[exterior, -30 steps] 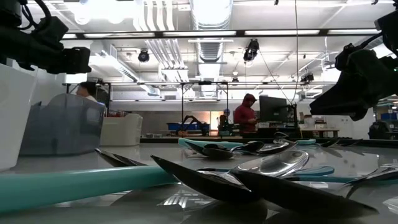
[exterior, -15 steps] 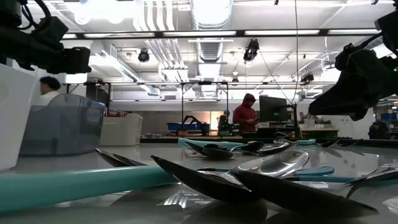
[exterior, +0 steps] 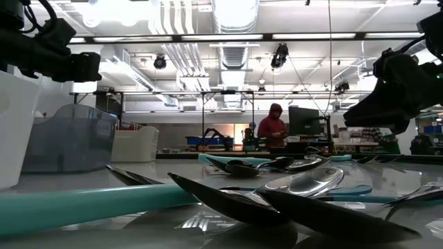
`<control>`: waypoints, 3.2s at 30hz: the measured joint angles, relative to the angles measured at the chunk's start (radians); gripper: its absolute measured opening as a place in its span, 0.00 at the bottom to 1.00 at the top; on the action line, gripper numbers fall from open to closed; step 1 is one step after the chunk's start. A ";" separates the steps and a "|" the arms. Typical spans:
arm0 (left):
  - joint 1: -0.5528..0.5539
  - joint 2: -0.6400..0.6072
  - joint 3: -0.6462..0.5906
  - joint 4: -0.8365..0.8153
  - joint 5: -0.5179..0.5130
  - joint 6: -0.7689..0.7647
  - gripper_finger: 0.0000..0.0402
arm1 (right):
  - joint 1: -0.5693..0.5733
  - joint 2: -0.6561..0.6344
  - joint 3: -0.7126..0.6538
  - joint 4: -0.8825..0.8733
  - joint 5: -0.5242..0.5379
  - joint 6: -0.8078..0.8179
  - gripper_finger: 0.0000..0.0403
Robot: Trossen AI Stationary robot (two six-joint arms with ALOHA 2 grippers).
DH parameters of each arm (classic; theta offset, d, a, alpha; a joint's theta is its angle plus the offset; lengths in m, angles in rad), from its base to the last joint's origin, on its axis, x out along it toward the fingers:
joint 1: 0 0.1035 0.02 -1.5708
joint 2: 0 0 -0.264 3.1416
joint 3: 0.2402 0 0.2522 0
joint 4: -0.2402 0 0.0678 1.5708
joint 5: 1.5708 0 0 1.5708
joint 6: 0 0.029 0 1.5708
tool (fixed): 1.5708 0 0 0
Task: Sort silverware by color (type)
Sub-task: Put the green spoon into the gray bin
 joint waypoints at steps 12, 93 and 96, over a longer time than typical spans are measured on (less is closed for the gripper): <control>0.000 0.000 0.000 0.000 0.000 0.000 0.22 | 0.000 0.000 0.000 0.107 -0.034 0.108 0.36; 0.000 0.000 0.000 0.000 0.000 0.000 0.22 | -0.953 0.772 1.016 -1.108 -0.293 -0.961 0.36; 0.000 0.000 0.000 0.000 0.000 0.000 0.22 | -0.992 0.850 1.056 -1.168 -0.339 -1.121 0.36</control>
